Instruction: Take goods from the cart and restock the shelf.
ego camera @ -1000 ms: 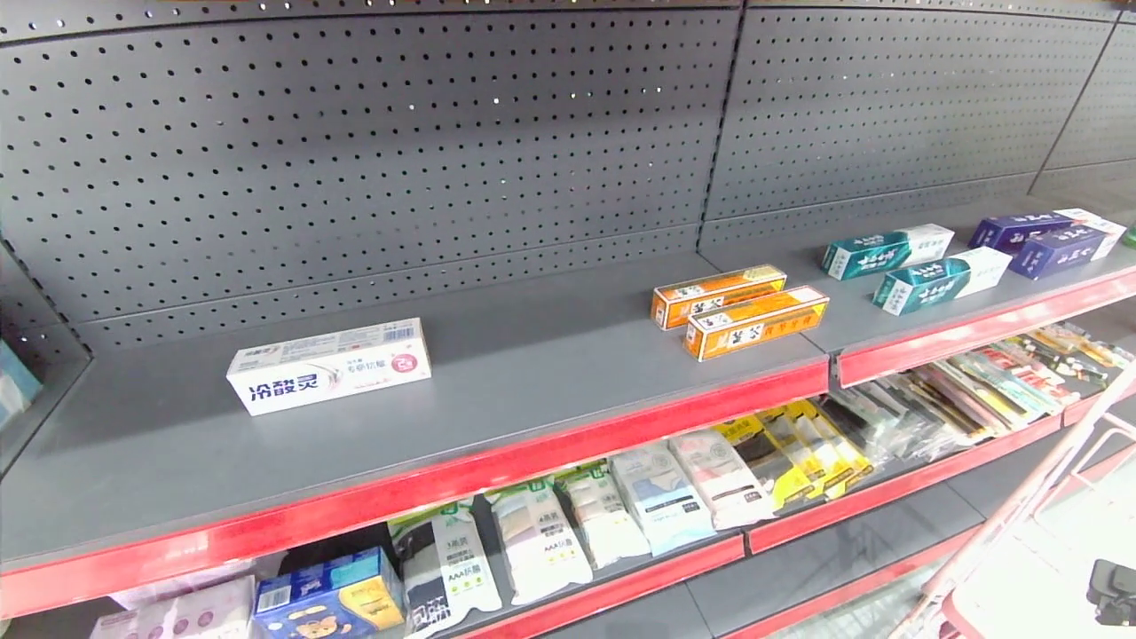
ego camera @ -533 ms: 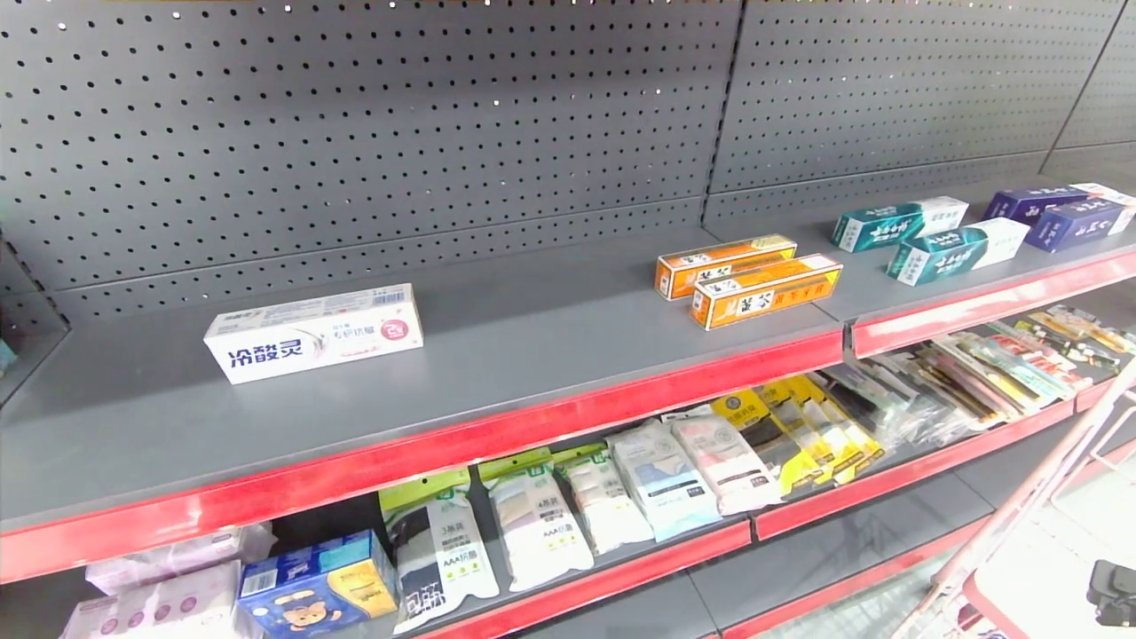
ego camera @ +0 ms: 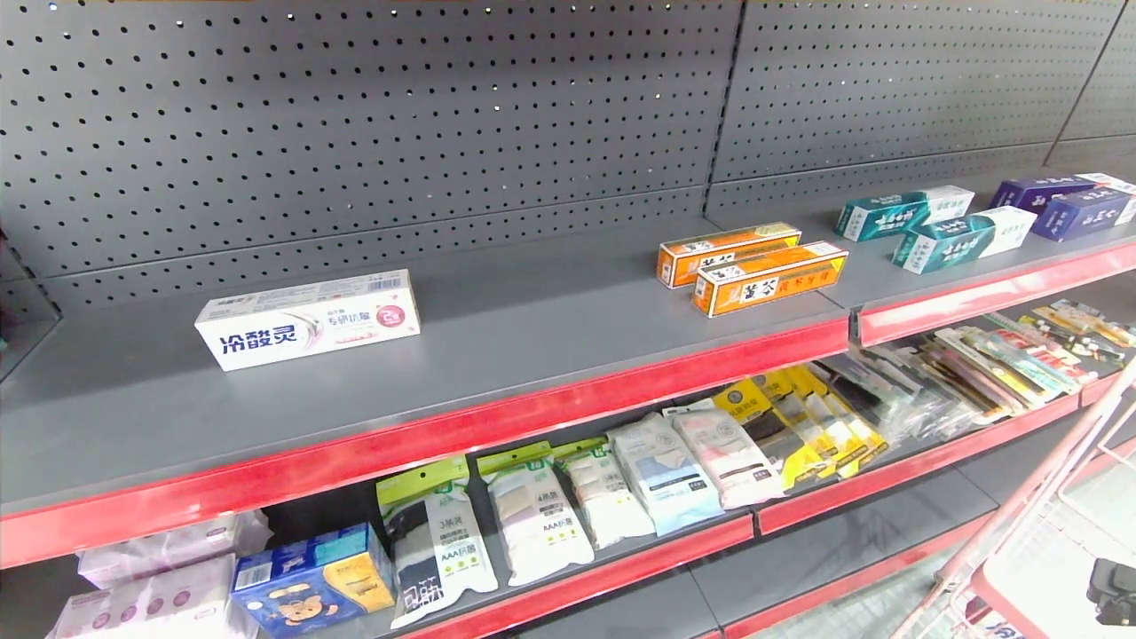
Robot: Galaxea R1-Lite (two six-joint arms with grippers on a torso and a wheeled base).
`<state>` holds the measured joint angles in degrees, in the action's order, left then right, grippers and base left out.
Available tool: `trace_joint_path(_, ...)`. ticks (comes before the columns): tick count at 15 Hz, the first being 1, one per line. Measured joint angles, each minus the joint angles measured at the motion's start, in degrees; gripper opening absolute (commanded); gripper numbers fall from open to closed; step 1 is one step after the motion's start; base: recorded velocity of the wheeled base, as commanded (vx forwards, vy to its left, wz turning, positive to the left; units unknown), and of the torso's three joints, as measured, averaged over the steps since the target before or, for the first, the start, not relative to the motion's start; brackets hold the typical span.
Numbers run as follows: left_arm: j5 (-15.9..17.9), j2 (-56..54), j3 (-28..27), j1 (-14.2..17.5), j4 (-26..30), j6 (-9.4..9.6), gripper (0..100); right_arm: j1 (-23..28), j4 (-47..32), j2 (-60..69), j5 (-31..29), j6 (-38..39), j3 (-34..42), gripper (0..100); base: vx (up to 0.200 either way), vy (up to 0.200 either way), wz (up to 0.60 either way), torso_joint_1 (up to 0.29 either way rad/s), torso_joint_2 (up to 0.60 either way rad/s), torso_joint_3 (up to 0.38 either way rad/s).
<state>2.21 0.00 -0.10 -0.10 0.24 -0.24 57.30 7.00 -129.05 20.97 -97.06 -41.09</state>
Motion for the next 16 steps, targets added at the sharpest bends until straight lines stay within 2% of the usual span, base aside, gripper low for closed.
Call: trace_joint_path(16, 0.0, 0.0, 0.0, 0.0, 0.02, 0.02, 100, 0.0, 1.23, -1.62, 0.21, -1.01, 0.11, 100, 0.0, 0.0, 0.0, 0.0, 0.0, 0.0)
